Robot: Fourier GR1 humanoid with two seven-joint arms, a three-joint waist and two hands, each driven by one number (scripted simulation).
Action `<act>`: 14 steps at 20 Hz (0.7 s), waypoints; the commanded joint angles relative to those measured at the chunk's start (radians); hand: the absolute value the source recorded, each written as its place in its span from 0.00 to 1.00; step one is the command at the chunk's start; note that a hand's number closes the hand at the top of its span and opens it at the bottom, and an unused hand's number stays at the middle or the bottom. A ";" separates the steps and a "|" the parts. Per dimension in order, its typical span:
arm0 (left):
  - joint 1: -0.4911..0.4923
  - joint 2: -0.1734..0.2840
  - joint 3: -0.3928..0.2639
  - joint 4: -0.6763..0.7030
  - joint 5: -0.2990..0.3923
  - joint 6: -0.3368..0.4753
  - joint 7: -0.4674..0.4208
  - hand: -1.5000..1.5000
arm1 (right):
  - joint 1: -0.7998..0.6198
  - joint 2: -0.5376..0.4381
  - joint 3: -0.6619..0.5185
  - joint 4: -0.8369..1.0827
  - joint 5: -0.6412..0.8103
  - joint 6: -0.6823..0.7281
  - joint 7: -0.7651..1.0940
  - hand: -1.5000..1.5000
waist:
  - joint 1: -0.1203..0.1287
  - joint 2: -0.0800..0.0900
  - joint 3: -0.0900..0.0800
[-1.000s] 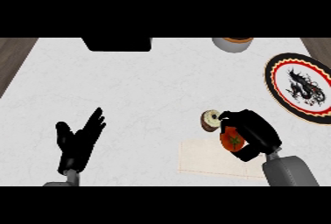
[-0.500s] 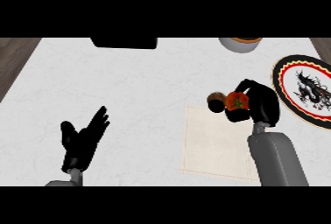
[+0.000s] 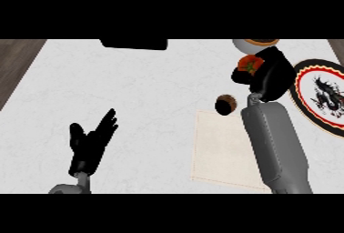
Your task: Pick the tomato from the placemat and place it in the plate
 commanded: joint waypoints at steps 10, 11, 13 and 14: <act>0.016 0.009 0.045 -0.011 0.019 0.007 -0.001 0.50 | -0.057 -0.042 -0.169 0.250 0.124 -0.491 0.118 1.00 | -0.045 -0.006 0.001; 0.081 0.003 0.020 -0.008 -0.002 -0.002 -0.060 0.50 | -0.050 -0.084 -0.172 0.241 0.046 -0.468 0.055 1.00 | -0.049 -0.009 0.002; 0.033 -0.009 0.014 -0.023 -0.004 0.016 -0.002 0.50 | -0.079 -0.128 -0.223 0.333 0.062 -0.536 0.056 1.00 | -0.041 -0.005 0.002; 0.022 0.007 0.035 -0.030 0.008 0.014 0.009 0.50 | -0.019 -0.169 -0.227 0.296 0.050 -0.531 0.022 1.00 | -0.051 -0.007 0.002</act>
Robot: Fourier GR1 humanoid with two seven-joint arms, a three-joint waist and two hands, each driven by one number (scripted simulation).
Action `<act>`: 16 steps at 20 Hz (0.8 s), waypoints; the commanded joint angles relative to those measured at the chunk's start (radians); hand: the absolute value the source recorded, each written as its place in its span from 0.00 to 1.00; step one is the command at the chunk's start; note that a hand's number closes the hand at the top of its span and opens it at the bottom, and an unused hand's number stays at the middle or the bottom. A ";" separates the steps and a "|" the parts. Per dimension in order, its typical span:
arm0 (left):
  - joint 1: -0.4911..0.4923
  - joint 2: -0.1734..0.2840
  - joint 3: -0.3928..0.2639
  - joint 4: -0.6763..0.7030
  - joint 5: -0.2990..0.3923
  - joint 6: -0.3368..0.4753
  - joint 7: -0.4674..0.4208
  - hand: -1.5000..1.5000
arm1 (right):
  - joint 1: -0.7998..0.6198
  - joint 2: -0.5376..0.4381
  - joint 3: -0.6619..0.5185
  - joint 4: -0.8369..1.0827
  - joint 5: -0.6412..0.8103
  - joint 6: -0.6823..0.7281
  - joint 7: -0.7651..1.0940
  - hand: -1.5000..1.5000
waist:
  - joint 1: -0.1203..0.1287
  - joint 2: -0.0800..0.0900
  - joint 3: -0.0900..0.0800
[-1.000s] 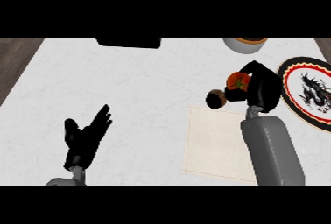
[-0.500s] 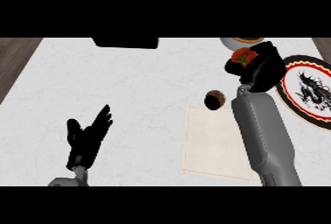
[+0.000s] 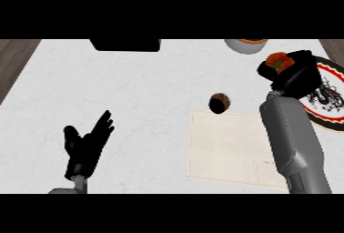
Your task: Pick the tomato from the placemat and place it in the plate
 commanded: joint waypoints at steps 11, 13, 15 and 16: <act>-0.029 0.029 0.043 0.019 0.030 -0.038 0.005 0.50 | 0.035 -0.344 -0.128 0.265 -0.473 -0.215 -0.405 1.00 | 0.000 0.004 0.003; 0.005 -0.024 -0.008 0.031 -0.011 -0.005 -0.034 0.50 | 0.001 -0.391 -0.143 0.307 -0.538 -0.188 -0.468 1.00 | 0.011 0.008 0.004; -0.015 -0.033 0.001 0.023 0.000 0.004 -0.014 0.50 | 0.044 -0.386 -0.158 0.316 -0.606 -0.217 -0.549 1.00 | 0.009 0.010 0.005; -0.006 -0.017 -0.002 0.027 -0.011 -0.008 -0.028 0.50 | 0.043 -0.411 -0.165 0.313 -0.645 -0.186 -0.588 1.00 | 0.010 0.009 0.005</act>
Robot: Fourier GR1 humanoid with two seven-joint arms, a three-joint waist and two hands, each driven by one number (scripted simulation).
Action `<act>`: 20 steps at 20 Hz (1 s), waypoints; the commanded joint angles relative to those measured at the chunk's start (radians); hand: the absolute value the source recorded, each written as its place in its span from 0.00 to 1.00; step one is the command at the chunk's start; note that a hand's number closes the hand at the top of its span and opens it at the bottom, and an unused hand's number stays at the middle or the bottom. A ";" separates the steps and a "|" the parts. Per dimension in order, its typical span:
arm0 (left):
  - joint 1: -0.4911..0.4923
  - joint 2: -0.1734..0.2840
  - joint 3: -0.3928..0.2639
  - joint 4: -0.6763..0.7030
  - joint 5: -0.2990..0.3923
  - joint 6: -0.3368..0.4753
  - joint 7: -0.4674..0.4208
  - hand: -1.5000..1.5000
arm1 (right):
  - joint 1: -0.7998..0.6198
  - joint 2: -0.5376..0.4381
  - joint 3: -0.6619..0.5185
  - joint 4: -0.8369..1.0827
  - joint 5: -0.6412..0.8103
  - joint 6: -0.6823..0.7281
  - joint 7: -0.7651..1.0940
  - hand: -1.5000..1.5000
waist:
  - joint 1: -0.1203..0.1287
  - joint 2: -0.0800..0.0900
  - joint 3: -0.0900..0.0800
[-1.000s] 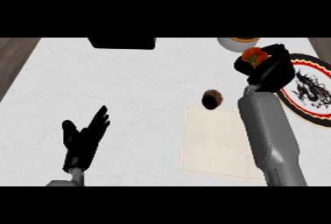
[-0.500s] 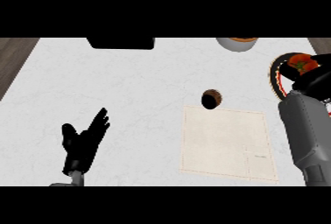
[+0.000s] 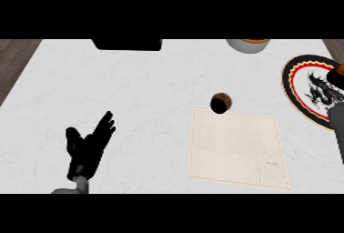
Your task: Pick the tomato from the placemat and place it in the plate
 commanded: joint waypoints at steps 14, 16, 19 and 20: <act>-0.044 -0.028 -0.018 0.016 -0.022 0.022 0.020 0.50 | 0.009 -0.126 -0.217 0.183 -0.388 0.409 -0.425 0.00 | 0.014 0.014 0.006; -0.041 -0.019 -0.006 -0.002 -0.007 0.013 0.024 0.50 | 0.014 -0.095 -0.267 0.131 -0.453 0.361 -0.527 0.00 | 0.013 0.011 0.007; -0.006 -0.002 -0.005 0.007 0.000 -0.015 0.006 0.50 | 0.035 -0.089 -0.347 0.090 -0.550 0.345 -0.655 0.00 | 0.010 0.008 0.006; -0.031 0.005 0.007 0.001 -0.003 -0.002 0.027 0.50 | 0.010 -0.102 -0.367 0.100 -0.573 0.355 -0.660 0.00 | 0.014 0.009 0.005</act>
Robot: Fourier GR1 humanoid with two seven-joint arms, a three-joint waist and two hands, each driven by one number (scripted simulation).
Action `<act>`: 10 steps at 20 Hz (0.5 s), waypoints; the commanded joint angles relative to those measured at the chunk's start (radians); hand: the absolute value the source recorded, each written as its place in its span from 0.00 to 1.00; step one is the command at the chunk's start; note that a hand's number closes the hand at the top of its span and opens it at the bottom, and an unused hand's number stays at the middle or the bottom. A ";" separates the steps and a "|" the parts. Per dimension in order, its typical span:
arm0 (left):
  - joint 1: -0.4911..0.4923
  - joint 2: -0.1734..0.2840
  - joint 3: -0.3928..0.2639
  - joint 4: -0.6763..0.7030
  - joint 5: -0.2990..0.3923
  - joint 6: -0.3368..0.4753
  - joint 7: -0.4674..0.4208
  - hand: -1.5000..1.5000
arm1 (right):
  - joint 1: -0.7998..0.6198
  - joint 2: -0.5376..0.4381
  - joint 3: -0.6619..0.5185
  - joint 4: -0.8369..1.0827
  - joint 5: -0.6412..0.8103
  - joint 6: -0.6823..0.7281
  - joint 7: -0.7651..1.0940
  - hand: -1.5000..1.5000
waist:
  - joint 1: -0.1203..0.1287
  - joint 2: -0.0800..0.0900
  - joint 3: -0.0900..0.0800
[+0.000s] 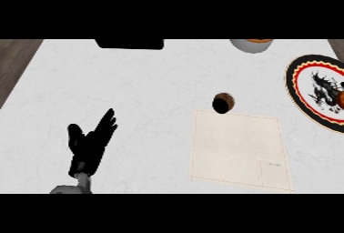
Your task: Pick the tomato from the placemat and place it in the plate
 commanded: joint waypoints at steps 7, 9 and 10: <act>0.023 0.014 0.022 0.020 0.015 -0.024 -0.023 0.50 | 0.074 0.020 -0.218 0.015 -0.310 0.167 -0.370 0.00 | -0.020 -0.013 -0.006; 0.002 0.013 0.029 0.032 0.008 -0.011 -0.015 0.50 | 0.103 0.012 -0.225 0.021 -0.348 0.286 -0.420 0.00 | -0.027 -0.015 -0.007; 0.052 0.023 0.024 -0.018 0.013 -0.018 -0.004 0.50 | 0.130 -0.005 -0.211 0.015 -0.353 0.346 -0.398 0.00 | -0.032 -0.021 -0.008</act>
